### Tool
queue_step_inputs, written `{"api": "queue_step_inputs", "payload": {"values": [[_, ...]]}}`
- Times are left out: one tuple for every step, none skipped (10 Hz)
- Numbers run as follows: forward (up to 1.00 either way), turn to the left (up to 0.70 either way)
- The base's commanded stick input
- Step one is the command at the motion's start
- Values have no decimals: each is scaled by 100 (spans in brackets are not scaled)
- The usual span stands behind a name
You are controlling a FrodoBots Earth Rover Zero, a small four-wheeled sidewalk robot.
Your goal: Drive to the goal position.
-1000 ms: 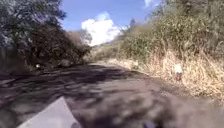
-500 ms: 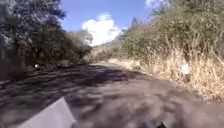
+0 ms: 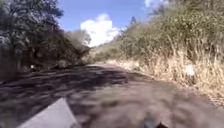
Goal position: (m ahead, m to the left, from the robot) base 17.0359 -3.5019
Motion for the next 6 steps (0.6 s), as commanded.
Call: {"api": "queue_step_inputs", "payload": {"values": [[50, -22], [50, 0], [50, 0], [50, 0], [50, 0], [50, 0]]}}
